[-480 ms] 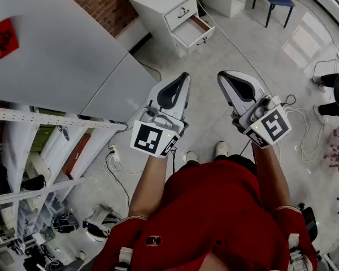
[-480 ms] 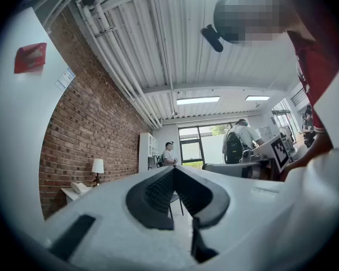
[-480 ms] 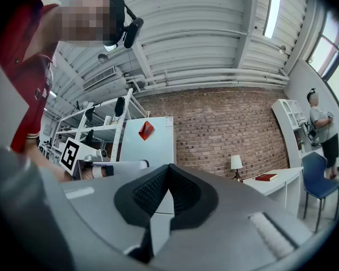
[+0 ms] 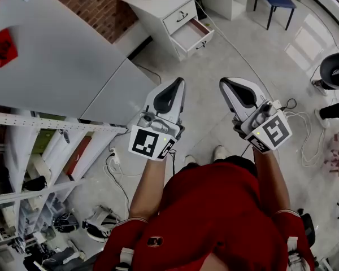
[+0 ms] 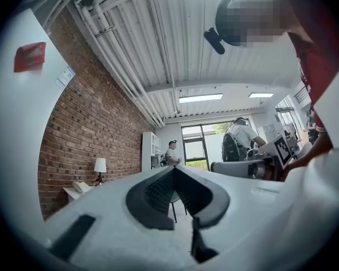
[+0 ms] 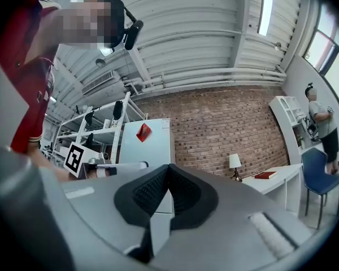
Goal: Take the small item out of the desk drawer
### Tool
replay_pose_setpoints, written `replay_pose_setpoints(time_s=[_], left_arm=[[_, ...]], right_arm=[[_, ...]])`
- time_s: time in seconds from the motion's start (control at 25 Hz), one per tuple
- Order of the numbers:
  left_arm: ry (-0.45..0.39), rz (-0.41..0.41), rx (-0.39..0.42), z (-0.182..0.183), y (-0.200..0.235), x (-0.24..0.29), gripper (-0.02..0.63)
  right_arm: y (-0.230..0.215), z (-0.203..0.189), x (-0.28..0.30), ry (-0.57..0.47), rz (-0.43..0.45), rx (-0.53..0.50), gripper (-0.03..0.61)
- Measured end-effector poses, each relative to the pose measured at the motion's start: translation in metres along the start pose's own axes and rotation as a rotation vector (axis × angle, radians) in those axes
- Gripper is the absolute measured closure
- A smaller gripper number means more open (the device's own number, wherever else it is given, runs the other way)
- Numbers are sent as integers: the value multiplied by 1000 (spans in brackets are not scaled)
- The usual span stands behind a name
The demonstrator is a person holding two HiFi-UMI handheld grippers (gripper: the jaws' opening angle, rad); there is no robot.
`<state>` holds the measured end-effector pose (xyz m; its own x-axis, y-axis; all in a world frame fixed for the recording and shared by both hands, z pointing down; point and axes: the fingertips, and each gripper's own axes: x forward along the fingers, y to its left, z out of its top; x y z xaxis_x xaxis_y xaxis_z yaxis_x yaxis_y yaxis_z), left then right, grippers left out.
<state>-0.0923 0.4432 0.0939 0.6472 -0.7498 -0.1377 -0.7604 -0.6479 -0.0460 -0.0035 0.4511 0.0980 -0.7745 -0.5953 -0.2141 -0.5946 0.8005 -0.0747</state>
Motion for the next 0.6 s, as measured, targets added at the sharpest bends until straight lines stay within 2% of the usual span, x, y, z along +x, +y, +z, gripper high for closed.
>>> replay_pose_setpoints(time_s=[0.36, 0.6], left_arm=[[18, 61, 30, -18, -7, 42, 614], [65, 91, 40, -37, -1, 59, 614]], right_arm=[[-55, 3, -29, 2, -1, -13, 571], [-85, -13, -27, 18, 3, 12, 571]])
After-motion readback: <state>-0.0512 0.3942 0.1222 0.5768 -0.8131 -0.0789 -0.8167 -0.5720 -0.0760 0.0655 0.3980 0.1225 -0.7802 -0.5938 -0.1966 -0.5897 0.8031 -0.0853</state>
